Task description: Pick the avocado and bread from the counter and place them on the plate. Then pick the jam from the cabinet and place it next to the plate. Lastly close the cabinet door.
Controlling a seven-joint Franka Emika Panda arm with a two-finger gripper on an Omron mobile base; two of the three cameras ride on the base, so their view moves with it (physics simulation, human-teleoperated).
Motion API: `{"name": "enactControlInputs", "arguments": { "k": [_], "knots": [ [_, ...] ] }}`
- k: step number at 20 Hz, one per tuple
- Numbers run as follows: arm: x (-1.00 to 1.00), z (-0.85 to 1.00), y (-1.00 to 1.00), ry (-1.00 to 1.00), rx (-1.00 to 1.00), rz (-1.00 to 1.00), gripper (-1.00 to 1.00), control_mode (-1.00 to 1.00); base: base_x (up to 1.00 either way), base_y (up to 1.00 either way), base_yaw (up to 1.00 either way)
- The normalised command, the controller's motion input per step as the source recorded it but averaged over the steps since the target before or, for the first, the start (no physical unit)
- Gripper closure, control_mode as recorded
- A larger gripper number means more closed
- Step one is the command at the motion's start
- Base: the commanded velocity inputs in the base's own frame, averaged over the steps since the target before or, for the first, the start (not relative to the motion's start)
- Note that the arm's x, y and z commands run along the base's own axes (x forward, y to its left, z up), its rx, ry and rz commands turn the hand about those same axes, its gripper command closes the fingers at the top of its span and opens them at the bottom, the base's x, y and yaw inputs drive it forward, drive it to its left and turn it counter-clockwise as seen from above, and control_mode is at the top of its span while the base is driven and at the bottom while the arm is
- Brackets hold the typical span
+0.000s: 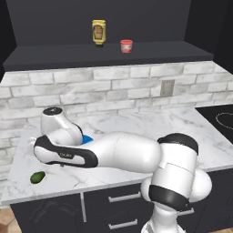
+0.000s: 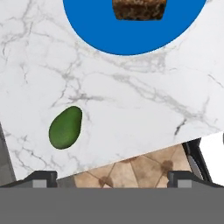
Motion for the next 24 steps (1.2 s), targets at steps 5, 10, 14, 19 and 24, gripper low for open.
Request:
{"name": "enactControlInputs", "arguments": {
  "k": [5, 10, 14, 19, 24],
  "knots": [
    [0.0, -0.1, 0.26, 0.0, -0.05, -0.02, -1.0, -1.0, 0.0, 0.0, 0.0],
    [0.0, -0.13, 0.21, 0.0, -0.04, -0.03, -1.0, -1.0, 0.0, 0.0, 0.0],
    [0.0, -0.12, 0.14, 0.0, -0.03, -0.03, -1.0, -1.0, 0.0, 0.0, 0.0],
    [0.0, -0.15, 0.07, 0.0, -0.01, -0.03, -1.0, -1.0, 0.0, 0.0, 0.0],
    [0.0, -0.25, 0.01, 0.0, -0.01, -0.01, -1.0, -1.0, 0.0, 0.0, 0.0]
  ]
}}
